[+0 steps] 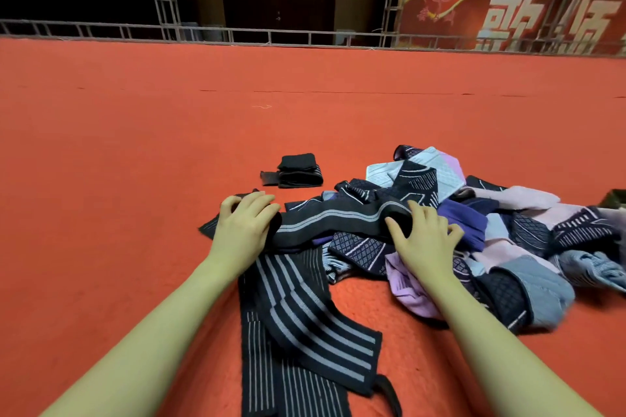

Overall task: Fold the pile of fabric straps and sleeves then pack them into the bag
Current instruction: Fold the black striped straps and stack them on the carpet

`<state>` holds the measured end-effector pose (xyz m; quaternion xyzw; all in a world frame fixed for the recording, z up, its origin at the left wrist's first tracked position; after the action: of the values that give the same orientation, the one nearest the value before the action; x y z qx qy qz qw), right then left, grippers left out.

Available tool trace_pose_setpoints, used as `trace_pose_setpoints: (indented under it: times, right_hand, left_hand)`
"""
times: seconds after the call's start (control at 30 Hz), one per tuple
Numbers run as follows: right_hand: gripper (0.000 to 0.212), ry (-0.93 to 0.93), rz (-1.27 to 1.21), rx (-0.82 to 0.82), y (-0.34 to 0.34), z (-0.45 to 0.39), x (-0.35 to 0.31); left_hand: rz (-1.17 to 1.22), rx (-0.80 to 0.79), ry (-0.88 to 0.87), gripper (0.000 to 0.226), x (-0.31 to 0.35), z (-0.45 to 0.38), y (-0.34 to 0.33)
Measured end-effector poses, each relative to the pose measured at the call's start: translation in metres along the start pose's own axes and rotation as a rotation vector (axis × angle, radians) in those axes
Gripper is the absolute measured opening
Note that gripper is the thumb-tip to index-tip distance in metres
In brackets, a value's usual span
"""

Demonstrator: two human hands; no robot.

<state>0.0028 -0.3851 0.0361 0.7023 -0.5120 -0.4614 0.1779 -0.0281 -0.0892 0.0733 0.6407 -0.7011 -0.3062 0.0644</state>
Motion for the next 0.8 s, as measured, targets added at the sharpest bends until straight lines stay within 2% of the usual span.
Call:
trace_pose_setpoints:
  times: [0.17, 0.37, 0.6, 0.67, 0.8]
  right_hand:
    - [0.016, 0.066, 0.0, 0.142, 0.016, 0.01, -0.008]
    - [0.006, 0.181, 0.101, 0.086, 0.013, -0.002, -0.017]
    - [0.028, 0.287, 0.059, 0.278, 0.031, -0.005, -0.026]
    - [0.033, 0.235, 0.009, 0.261, 0.027, -0.007, -0.026]
    - [0.041, 0.099, -0.113, 0.11, 0.006, -0.014, -0.024]
  left_hand:
    - [0.019, -0.03, 0.007, 0.03, 0.014, 0.003, 0.001]
    - [0.047, -0.038, 0.074, 0.027, 0.012, -0.003, 0.007]
    - [0.089, -0.048, 0.129, 0.027, 0.002, -0.005, 0.007]
    - [0.095, -0.041, 0.135, 0.027, -0.001, -0.005, 0.007]
    - [0.103, -0.035, 0.154, 0.027, -0.003, -0.007, 0.005]
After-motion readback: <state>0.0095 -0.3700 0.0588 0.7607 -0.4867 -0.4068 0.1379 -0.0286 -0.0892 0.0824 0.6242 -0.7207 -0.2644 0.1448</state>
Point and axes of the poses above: each hand's wrist, its own z-axis away from the middle knuckle, its own y-axis out of the back of the hand, x = y × z, the point moved 9 cm from there along -z, towards the middle knuckle, and after that the axes turned 14 degrees about -z, right-handed, at the moved point
